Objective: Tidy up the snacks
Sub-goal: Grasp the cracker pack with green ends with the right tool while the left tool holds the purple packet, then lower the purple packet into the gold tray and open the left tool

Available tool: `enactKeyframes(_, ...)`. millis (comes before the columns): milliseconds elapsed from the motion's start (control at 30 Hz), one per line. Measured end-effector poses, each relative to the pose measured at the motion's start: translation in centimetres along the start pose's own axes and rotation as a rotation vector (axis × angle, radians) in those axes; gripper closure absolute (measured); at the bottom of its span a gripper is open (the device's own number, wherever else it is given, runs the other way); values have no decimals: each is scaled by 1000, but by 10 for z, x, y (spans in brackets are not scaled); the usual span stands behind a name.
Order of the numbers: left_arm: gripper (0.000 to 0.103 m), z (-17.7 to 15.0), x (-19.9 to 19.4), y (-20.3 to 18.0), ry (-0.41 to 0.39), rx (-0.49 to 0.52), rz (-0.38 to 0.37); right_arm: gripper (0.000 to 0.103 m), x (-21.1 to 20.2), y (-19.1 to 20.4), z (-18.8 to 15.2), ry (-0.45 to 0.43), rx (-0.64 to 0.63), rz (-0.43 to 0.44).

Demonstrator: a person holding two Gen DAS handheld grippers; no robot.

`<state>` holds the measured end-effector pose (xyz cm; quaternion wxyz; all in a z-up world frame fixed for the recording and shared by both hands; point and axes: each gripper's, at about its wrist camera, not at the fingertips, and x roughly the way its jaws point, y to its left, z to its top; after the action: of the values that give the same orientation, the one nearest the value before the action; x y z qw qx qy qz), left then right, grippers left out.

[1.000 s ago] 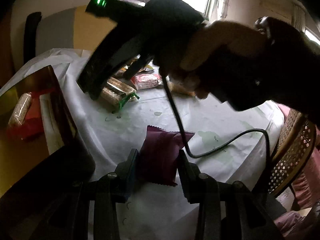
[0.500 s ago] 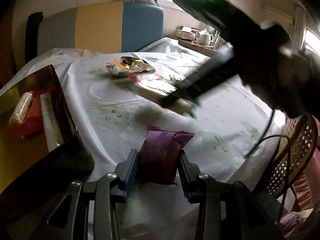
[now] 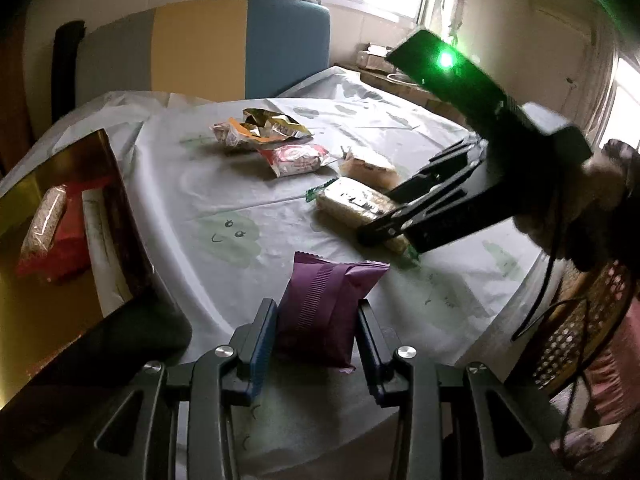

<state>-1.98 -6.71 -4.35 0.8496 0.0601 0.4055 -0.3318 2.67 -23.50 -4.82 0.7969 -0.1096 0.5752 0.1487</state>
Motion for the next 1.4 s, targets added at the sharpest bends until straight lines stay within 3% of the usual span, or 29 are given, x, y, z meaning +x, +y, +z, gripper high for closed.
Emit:
enactKeyframes(200,64,12,-17,2,-35,-40,-30,54,2,-1,1,-6,-27,-23)
enactKeyframes(467,64,37,-62,27,-143,-158,-64,54,-1,14,-3,-15,-40,-44)
enactKeyframes(667,64,43,-90,85,-203,-374,7,55,-1,10,-3,-20,-49,-51)
enactKeyframes(867,64,21,-109,154,-218,-631,108,55,-1,10,-3,-20,-53,-54)
enactKeyframes(1067,63,3,-97,185,-186,-783,99,54,-1,10,-2,-20,-56,-55)
enactKeyframes(1400,60,1,-49,190,-62,-813,85,54,-2,10,-2,-20,-59,-56)
